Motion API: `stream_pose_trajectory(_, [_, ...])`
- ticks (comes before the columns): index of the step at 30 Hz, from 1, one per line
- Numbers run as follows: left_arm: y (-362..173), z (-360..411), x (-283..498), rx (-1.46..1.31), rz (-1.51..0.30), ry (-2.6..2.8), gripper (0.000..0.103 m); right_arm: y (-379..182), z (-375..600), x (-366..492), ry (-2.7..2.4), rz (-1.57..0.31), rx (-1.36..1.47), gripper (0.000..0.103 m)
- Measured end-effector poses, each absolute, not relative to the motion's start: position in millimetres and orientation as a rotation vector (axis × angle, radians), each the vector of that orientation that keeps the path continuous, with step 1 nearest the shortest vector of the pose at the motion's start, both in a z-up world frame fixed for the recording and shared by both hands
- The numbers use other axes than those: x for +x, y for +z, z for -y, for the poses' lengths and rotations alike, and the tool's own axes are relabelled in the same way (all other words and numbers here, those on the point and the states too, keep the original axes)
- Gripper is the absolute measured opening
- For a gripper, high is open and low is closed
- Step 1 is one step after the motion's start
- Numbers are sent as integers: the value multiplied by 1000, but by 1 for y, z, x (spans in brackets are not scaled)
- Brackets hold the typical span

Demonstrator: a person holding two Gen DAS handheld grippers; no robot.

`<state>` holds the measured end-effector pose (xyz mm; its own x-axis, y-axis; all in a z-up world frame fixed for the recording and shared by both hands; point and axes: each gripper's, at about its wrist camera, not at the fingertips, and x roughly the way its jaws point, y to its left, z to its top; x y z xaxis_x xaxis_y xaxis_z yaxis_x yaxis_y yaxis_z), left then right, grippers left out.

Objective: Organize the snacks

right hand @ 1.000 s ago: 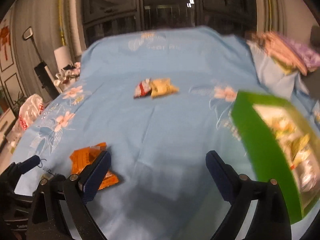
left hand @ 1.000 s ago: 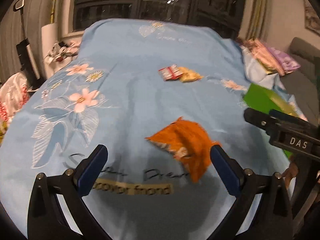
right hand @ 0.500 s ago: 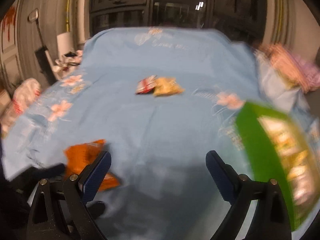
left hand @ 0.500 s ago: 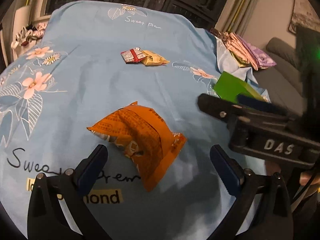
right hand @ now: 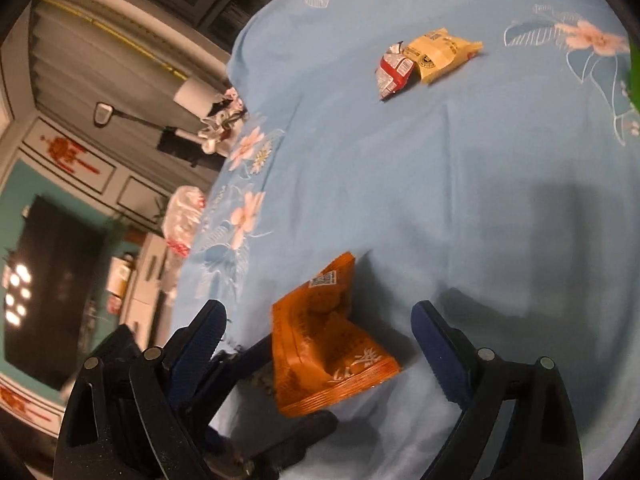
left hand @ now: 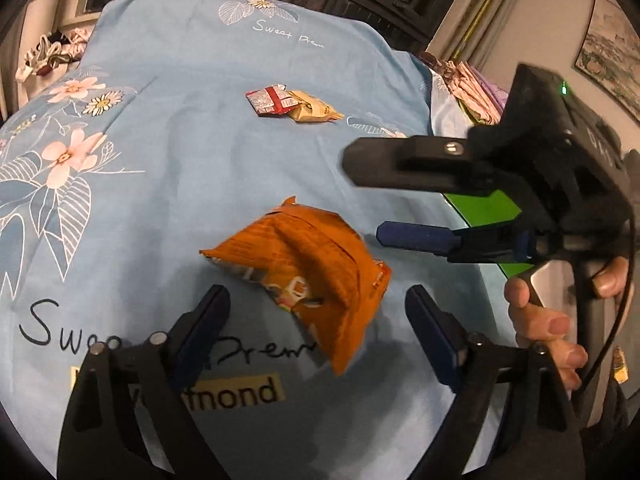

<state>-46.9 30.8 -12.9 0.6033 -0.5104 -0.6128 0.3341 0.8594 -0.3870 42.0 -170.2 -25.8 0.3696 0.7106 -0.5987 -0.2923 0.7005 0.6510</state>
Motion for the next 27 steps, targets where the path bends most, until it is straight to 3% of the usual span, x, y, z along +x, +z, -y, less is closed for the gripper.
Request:
stream_pose_trajectory(4, [-17, -26, -37, -253, -809, -571, 75, -32, 174, 50, 679, -1016, 527, 88])
stream_pose_trajectory(9, [-21, -27, -22, -361, -831, -642, 59, -47, 161, 52, 691, -1092, 477, 70])
stream_pose_trajectory(12, [-22, -30, -18, -385, -845, -645, 57, -51, 154, 56, 677, -1096, 421, 57])
stream_pose_trajectory(27, [-16, -24, -29, -234, -849, -562, 46, -42, 152, 54, 662, -1026, 364, 48])
